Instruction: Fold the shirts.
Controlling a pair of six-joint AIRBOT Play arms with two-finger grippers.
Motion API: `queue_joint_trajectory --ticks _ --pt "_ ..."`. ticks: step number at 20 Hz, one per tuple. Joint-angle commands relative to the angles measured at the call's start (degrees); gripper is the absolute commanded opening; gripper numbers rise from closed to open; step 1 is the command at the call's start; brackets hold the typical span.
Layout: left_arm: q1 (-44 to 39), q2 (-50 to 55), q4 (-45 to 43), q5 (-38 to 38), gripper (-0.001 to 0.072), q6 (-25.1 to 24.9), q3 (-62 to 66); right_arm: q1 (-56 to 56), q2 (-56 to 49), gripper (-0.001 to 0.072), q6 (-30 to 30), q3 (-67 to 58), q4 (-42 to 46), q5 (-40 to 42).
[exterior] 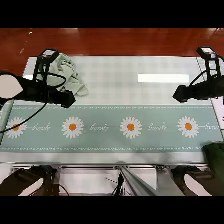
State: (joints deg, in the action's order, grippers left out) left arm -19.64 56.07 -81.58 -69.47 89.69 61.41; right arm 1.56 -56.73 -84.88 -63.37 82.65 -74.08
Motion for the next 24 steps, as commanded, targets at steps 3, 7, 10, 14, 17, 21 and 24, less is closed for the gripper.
queue_joint_trajectory --ticks 3,7,10,14,17,21,24 --pt "0.0 0.0 0.0 0.0 0.0564 0.0 0.0 0.0 0.0 0.0609 0.0 0.0 0.0 0.0" --pt "0.0 0.0 0.0 0.0 0.0564 0.0 0.0 0.0 0.0 0.0609 0.0 0.0 0.0 0.0" --pt "0.0 0.0 0.0 0.0 0.0565 0.0 0.0 0.0 0.0 0.0609 0.0 0.0 0.0 0.0" --pt "0.0 0.0 0.0 0.0 0.0564 0.0 0.0 0.0 0.0 0.0609 0.0 0.0 0.0 0.0" --pt "0.0 0.1 0.0 0.0 0.0564 0.0 0.0 0.0 0.0 0.0609 0.0 0.0 0.0 0.6" --pt "0.0 0.4 0.2 2.0 0.0564 0.0 0.0 0.0 0.0 0.0608 0.0 0.0 0.0 4.7" --pt "0.1 1.0 -1.6 3.3 0.0564 -1.4 0.0 0.0 0.0 0.0608 0.0 0.0 0.0 4.7"
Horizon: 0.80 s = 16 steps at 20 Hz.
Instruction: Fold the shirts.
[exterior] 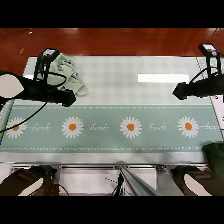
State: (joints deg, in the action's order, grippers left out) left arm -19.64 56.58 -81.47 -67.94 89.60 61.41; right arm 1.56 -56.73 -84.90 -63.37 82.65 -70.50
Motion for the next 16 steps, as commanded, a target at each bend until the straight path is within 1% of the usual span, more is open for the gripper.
queue_joint_trajectory --ticks 1,2,3,4,5,6,7,8,11,16 --pt "0.2 0.9 -7.4 5.4 0.0564 -3.4 0.0 0.0 0.0 0.0608 0.0 0.0 0.3 1.4" --pt "0.9 1.0 -14.2 9.7 0.0565 -2.8 0.0 0.0 0.0 0.0608 0.1 0.0 1.0 2.2" --pt "2.4 1.1 -19.9 15.7 0.0566 -1.5 0.0 0.0 0.0 0.0608 0.0 0.0 1.9 2.8" --pt "4.8 1.3 -22.7 22.1 0.06 0.0 0.2 0.0 0.0 0.0607 0.0 0.0 2.4 3.1" --pt "7.6 2.1 -22.5 25.9 0.0618 2.0 1.1 0.0 0.0 0.0599 0.0 0.0 2.8 3.3" --pt "10.5 3.7 -22.4 27.3 0.0623 5.2 2.5 0.0 0.0 0.0599 0.0 0.0 2.9 3.3" --pt "12.9 5.9 -22.4 27.5 0.0709 7.1 3.9 0.0 0.0 0.0599 0.0 0.0 3.0 3.3" --pt "15.1 8.6 -21.7 27.4 0.072 7.8 5.3 0.0 0.0 0.0599 0.0 0.0 3.0 3.3" --pt "19.4 17.6 -19.3 27.6 0.072 7.8 8.7 0.0 0.0 0.0599 0.0 0.0 2.9 3.3" --pt "20.3 30.5 -19.0 31.7 0.072 7.8 11.0 0.0 0.0 0.0599 -0.3 0.0 2.8 3.3"
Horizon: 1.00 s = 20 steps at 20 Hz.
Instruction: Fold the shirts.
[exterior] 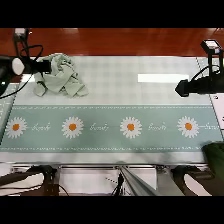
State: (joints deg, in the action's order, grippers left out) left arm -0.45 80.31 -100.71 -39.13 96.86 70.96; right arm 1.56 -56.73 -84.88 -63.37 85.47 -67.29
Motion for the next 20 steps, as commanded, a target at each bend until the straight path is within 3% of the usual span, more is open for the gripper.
queue_joint_trajectory --ticks 1,8,11,13,14,20 --pt "1.1 8.7 0.2 3.3 0.072 0.5 1.5 0.0 0.0 0.0599 -0.7 0.0 0.0 0.1" --pt "2.6 16.2 0.0 9.3 0.072 0.3 2.2 0.0 0.0 0.0599 -2.2 0.0 -0.3 0.0" --pt "3.3 17.1 0.0 10.4 0.0407 0.3 2.2 0.0 0.0 0.0599 -2.2 0.0 -1.2 0.0" --pt "3.6 16.9 0.0 10.2 0.0081 0.3 2.4 0.0 0.0 0.0599 -2.2 0.0 -1.4 0.0" --pt "3.6 16.7 0.0 9.5 0.0019 0.3 3.0 0.0 0.0 0.0599 -2.2 0.0 -1.4 0.0" --pt "2.6 7.6 0.0 8.5 0.0018 0.3 15.8 0.0 0.0 0.0599 -2.1 0.0 -1.3 0.1"
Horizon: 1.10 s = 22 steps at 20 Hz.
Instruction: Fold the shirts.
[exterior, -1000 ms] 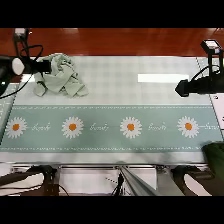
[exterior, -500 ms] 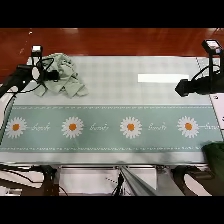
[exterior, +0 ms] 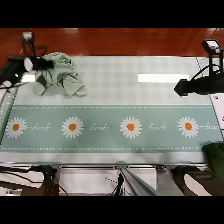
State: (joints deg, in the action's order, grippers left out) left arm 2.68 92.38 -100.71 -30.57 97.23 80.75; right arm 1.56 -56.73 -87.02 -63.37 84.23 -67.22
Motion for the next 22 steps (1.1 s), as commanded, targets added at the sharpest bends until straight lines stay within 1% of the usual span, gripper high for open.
queue_joint_trajectory --ticks 1,5,9,12,15,19,21,22 --pt "-1.2 -7.2 0.0 -0.1 0.0018 0.0 8.5 0.0 0.0 0.0599 0.0 0.0 -0.1 0.1" --pt "-7.6 -21.8 0.0 0.0 0.0018 0.0 15.4 0.0 0.0 0.0599 0.0 0.0 0.0 -1.3" --pt "-18.4 -37.2 0.0 0.1 0.0018 -0.1 16.9 0.0 0.6 0.0599 0.3 0.0 1.7 -7.4" --pt "-27.1 -44.6 0.0 -0.3 0.0019 -0.1 16.9 0.0 2.1 0.0599 0.7 0.0 5.6 -10.8" --pt "-34.3 -46.7 0.0 -3.2 0.0018 0.0 16.9 0.0 3.7 0.0599 0.7 0.0 12.3 -13.9" --pt "-42.2 -43.6 0.2 -12.5 0.0019 0.0 14.4 0.0 4.9 0.0599 1.3 0.0 23.3 -18.3" --pt "-45.3 -41.0 0.3 -16.2 0.0018 0.4 10.8 0.0 4.9 0.0599 1.2 0.0 24.2 -18.4" --pt "-46.7 -39.5 1.0 -16.7 0.0018 1.4 8.1 0.0 4.9 0.0599 1.2 0.0 24.0 -18.3"
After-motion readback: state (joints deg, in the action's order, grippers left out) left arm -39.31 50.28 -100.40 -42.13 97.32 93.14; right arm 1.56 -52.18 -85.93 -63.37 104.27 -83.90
